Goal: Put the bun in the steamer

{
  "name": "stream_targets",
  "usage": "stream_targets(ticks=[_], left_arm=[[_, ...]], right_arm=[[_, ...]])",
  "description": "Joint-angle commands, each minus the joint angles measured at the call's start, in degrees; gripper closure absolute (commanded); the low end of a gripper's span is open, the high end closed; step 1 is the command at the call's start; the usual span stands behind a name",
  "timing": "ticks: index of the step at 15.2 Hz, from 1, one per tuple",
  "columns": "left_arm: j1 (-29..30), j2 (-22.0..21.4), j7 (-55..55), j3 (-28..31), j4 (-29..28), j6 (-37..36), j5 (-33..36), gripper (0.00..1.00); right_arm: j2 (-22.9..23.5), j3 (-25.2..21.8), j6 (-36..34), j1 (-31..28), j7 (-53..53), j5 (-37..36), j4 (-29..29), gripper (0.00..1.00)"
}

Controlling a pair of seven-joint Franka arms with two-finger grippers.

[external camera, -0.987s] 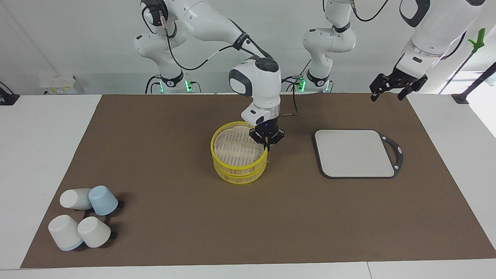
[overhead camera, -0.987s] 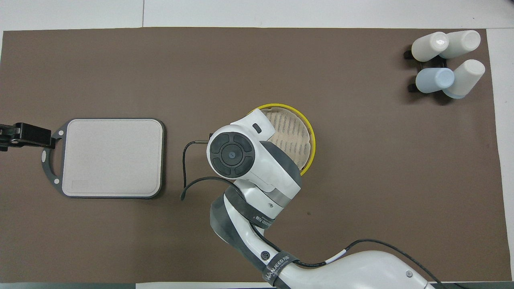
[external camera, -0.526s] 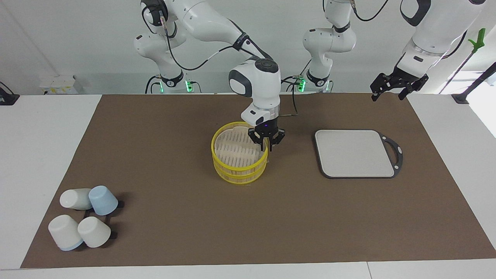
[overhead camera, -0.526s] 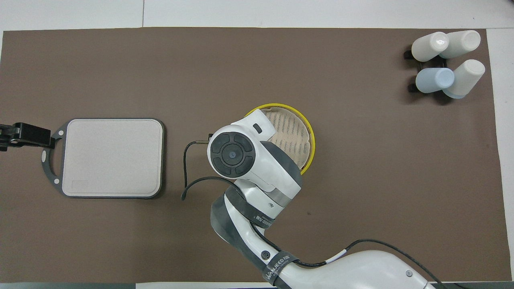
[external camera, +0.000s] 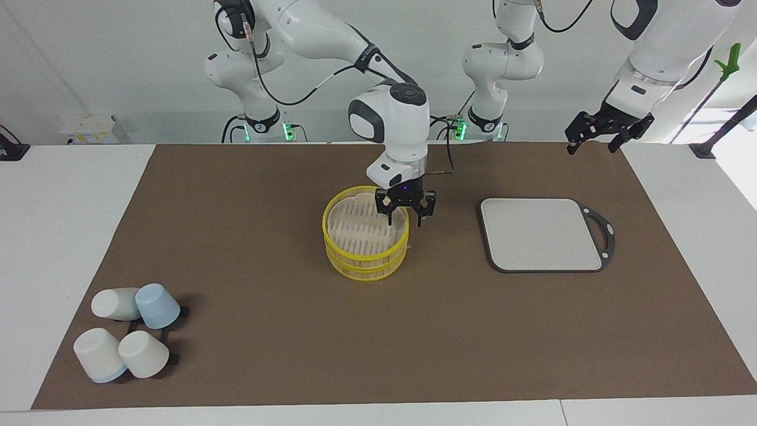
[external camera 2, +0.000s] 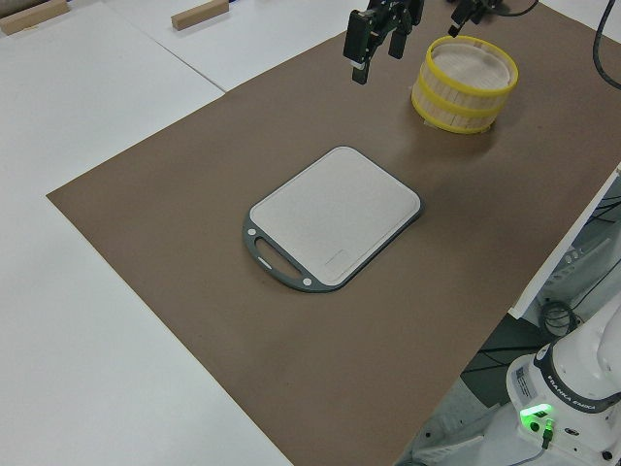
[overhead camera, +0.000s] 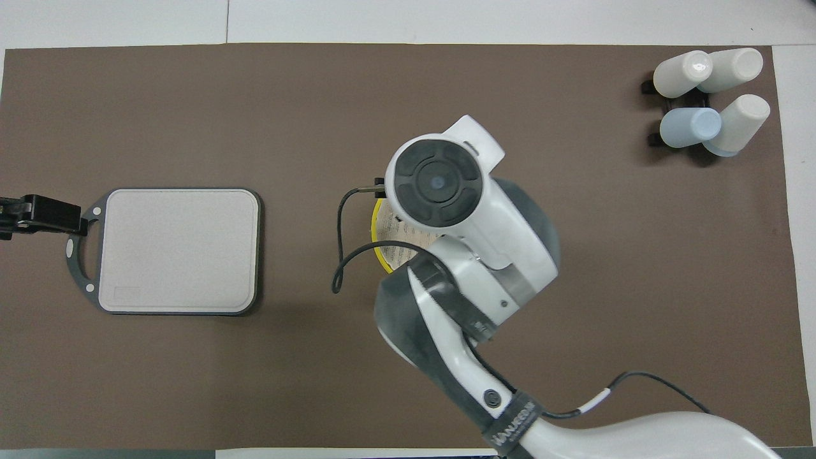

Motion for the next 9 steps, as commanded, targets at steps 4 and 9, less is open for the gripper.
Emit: stream_targets(ticks=[4, 9], left_arm=[[0.29, -0.07, 0.64, -0.24, 0.6, -0.38, 0.73, 0.0], [0.55, -0.16, 0.02, -0.15, 0.16, 0.32, -1.55, 0.0]], right_arm=[[-9.77, 0.74, -11.31, -17.95, -28.84, 6.14, -1.32, 0.0], [-12.5, 0.65, -18.17, -29.05, -41.44, 6.33, -2.02, 0.0]])
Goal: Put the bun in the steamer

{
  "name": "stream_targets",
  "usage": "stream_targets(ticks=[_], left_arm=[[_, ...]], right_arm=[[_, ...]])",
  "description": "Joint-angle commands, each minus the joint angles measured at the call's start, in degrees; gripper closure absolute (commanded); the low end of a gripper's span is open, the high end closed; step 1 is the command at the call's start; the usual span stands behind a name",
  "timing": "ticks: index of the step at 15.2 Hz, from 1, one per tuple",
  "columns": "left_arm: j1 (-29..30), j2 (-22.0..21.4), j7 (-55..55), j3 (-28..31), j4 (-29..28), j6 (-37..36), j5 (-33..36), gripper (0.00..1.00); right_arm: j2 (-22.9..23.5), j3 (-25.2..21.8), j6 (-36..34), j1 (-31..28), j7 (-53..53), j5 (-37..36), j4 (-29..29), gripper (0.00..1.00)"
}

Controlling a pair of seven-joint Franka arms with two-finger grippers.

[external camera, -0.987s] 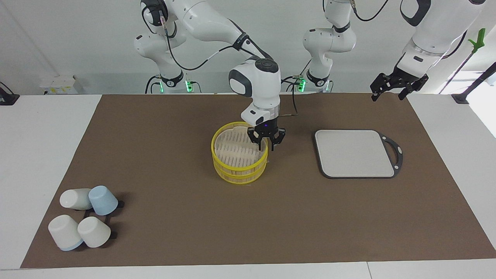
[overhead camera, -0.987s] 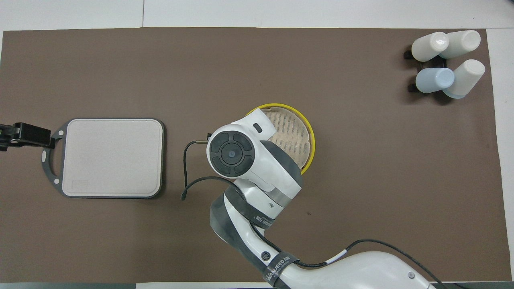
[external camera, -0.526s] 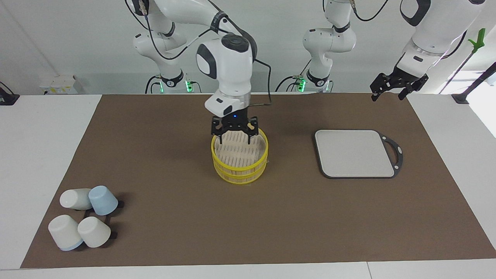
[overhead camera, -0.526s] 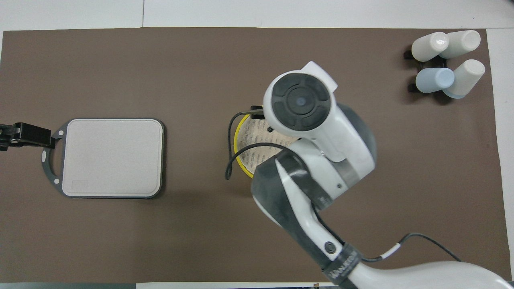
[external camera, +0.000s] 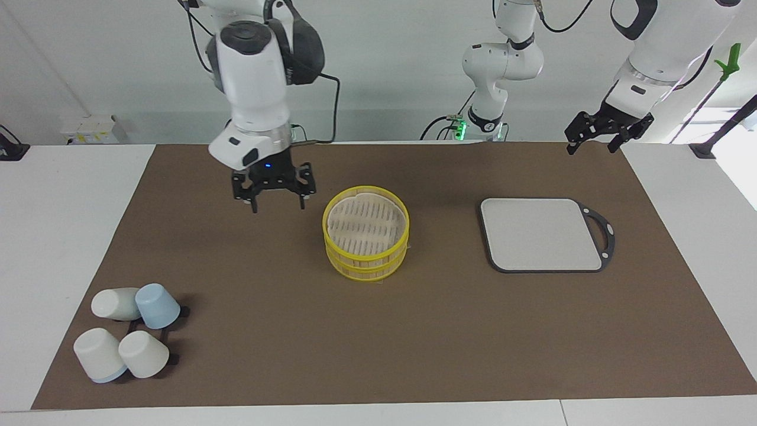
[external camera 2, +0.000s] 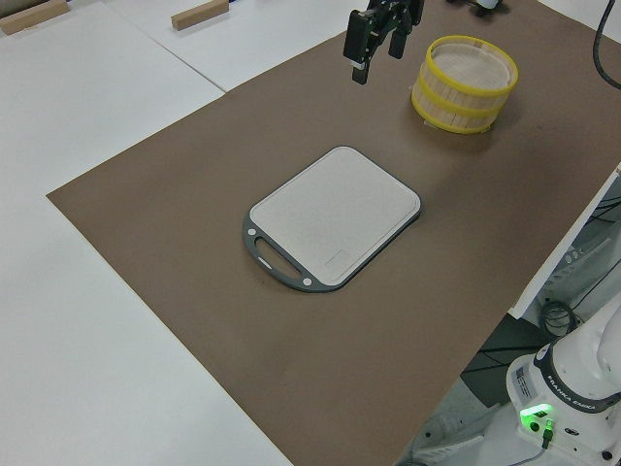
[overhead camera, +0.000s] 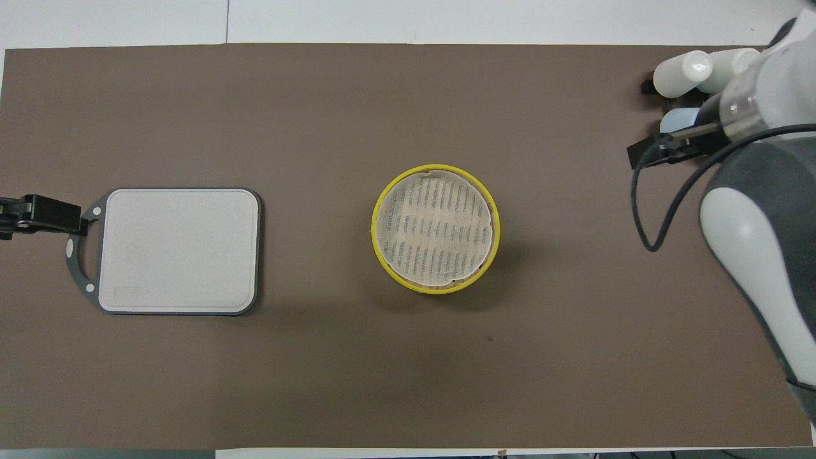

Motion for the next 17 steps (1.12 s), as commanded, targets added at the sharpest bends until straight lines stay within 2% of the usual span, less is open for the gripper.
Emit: stream_targets(ticks=[1, 4, 8, 17], left_arm=[[0.47, -0.16, 0.03, -0.16, 0.16, 0.27, -1.24, 0.0], [0.46, -0.16, 0.03, -0.16, 0.16, 0.27, -1.24, 0.0], [0.46, -0.16, 0.03, -0.16, 0.34, 0.27, -1.24, 0.0], [0.46, -0.07, 0.03, -0.16, 0.52, 0.27, -1.24, 0.0]], right_arm=[[-1.1, 0.96, -2.41, -4.1, -2.34, 0.81, -2.14, 0.0], [-3.29, 0.87, -2.43, -7.79, 1.0, 3.43, -6.18, 0.0], [-1.54, 0.78, -4.09, -8.86, 0.65, 3.62, -1.89, 0.0], [-1.45, 0.69, -4.27, -8.95, 1.17, 5.19, -1.88, 0.0]])
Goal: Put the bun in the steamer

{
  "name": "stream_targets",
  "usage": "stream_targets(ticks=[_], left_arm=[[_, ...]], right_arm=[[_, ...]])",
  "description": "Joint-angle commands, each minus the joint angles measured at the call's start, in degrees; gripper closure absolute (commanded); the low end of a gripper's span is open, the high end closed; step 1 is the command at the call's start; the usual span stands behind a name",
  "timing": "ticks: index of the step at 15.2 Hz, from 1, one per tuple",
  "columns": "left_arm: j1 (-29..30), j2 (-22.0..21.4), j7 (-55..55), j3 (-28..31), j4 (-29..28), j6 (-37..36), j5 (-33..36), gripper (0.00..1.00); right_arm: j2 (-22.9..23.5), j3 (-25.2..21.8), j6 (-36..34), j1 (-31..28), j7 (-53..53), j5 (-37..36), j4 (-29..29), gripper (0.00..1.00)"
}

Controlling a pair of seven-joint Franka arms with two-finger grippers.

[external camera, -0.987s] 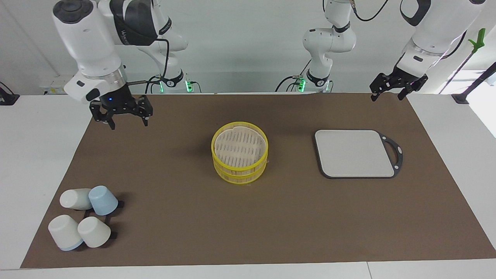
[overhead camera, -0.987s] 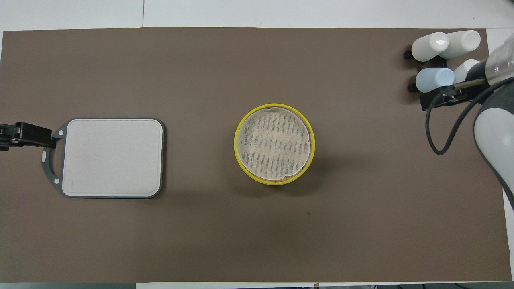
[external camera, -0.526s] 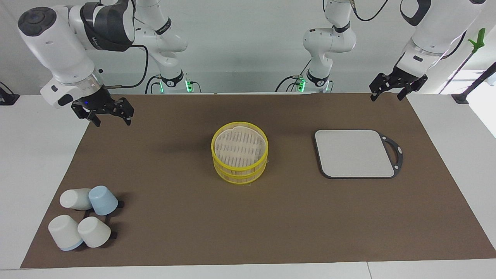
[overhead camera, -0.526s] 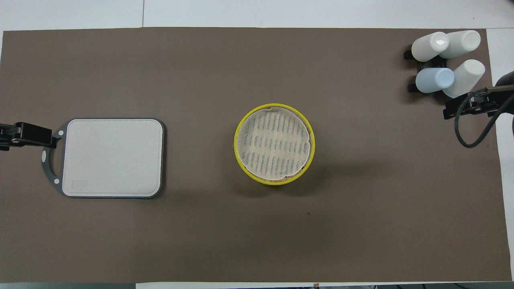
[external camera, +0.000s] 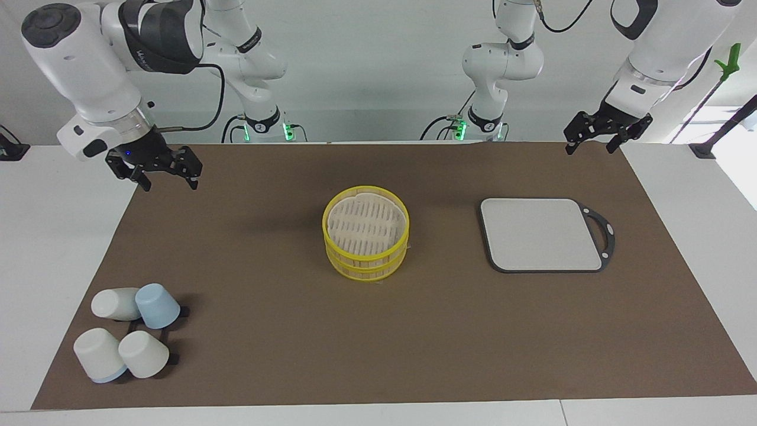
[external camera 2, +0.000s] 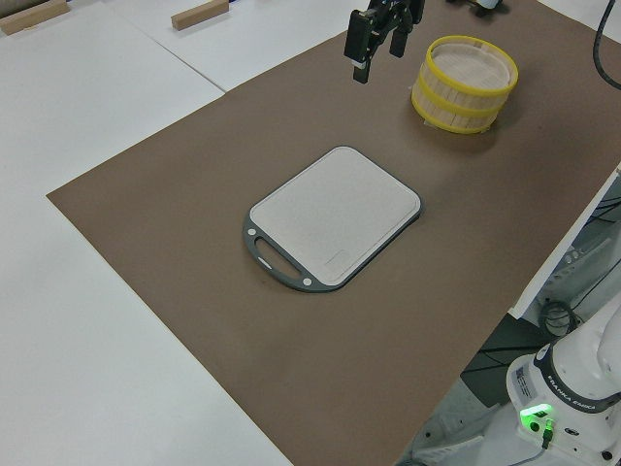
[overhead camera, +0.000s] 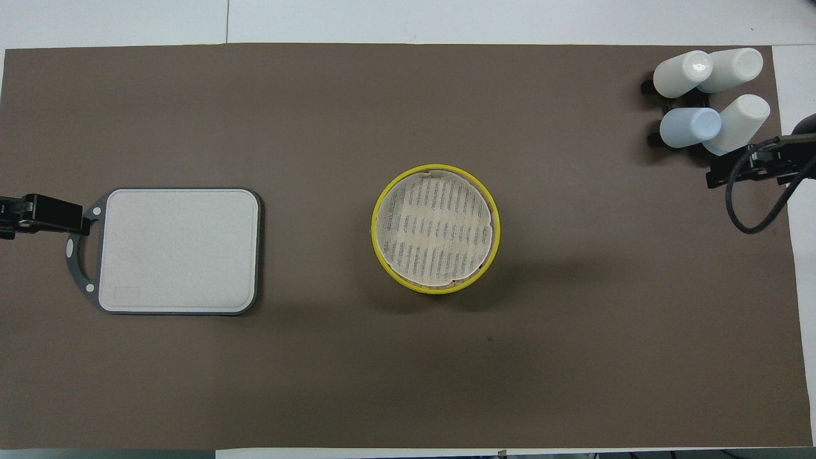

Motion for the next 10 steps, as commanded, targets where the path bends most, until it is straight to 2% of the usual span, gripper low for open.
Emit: stream_targets(ticks=[1, 10], left_arm=[[0.47, -0.07, 0.04, -0.16, 0.6, 0.21, -0.84, 0.0], [0.47, -0.07, 0.04, -0.16, 0.69, 0.21, -0.84, 0.0]], right_arm=[[-0.26, 0.51, -0.74, -0.85, 1.14, 2.42, 0.3, 0.0], [-0.79, 0.15, -0.57, -1.29, 1.14, 1.9, 0.13, 0.0]])
